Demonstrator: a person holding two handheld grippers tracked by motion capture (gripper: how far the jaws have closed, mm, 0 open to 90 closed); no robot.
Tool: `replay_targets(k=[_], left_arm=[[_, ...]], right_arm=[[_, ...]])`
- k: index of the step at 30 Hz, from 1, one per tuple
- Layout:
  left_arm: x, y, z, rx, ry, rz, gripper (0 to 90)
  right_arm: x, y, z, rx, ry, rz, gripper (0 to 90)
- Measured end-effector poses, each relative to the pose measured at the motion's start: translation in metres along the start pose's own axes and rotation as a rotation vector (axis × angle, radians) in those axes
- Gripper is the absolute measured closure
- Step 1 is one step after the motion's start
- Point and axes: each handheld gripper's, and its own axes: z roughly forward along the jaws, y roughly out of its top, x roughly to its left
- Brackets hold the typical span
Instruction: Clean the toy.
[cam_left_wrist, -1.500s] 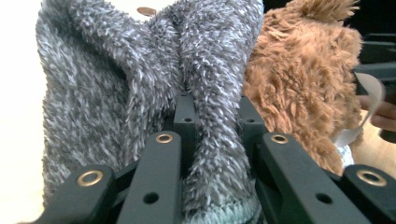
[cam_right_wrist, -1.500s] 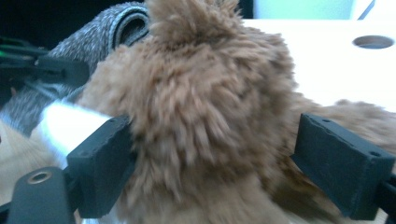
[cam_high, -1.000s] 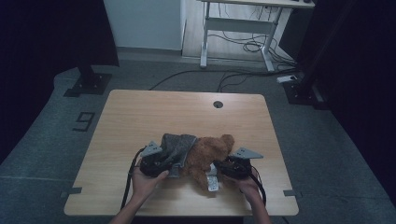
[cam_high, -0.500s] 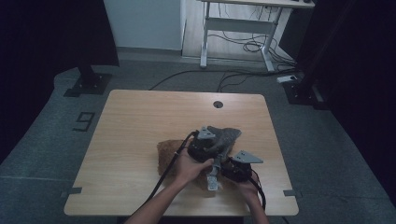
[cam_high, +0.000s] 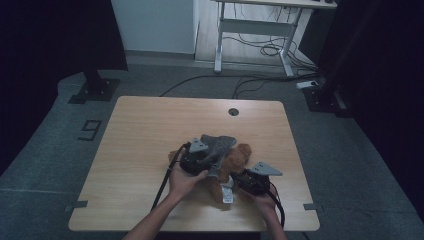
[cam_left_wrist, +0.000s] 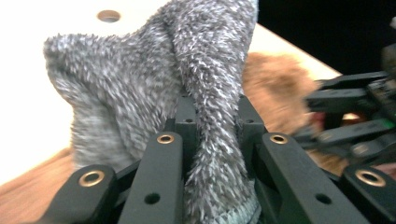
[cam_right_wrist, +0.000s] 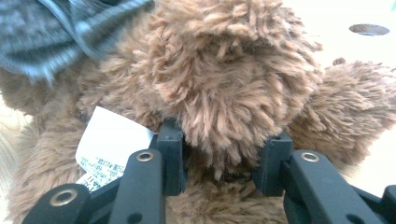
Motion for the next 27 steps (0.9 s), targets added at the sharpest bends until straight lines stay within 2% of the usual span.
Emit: replay_targets(k=[2, 4, 7, 10, 16, 20, 24, 27], left_arm=[[0.012, -0.005, -0.01, -0.005, 0.018, -0.01, 76.1], [0.023, -0.01, -0.019, -0.018, 0.001, -0.046, 76.1], [0.035, -0.015, -0.032, -0.045, 0.007, -0.073, 76.1], [0.045, -0.019, -0.044, -0.063, 0.035, -0.085, 75.9], [0.069, -0.035, -0.057, -0.059, 0.077, -0.144, 75.8], [0.086, -0.055, -0.057, -0.01, 0.129, -0.175, 76.0], [0.093, -0.081, -0.046, 0.049, 0.147, -0.205, 76.4], [0.098, -0.09, -0.04, 0.09, 0.142, -0.224, 76.4]], right_arm=[[0.0, 0.0, 0.0, -0.001, 0.001, -0.001, 61.8], [-0.001, -0.001, -0.001, -0.006, 0.005, 0.0, 61.7], [0.0, -0.001, -0.001, -0.012, 0.007, 0.0, 61.7], [-0.001, -0.002, -0.001, -0.013, 0.007, 0.003, 61.7], [-0.002, -0.002, -0.001, -0.015, 0.015, 0.013, 61.6], [-0.002, -0.003, -0.001, -0.016, 0.014, 0.019, 61.6], [-0.003, -0.004, 0.0, -0.022, 0.019, 0.033, 61.8], [-0.003, -0.004, 0.0, -0.021, 0.019, 0.034, 61.8]])
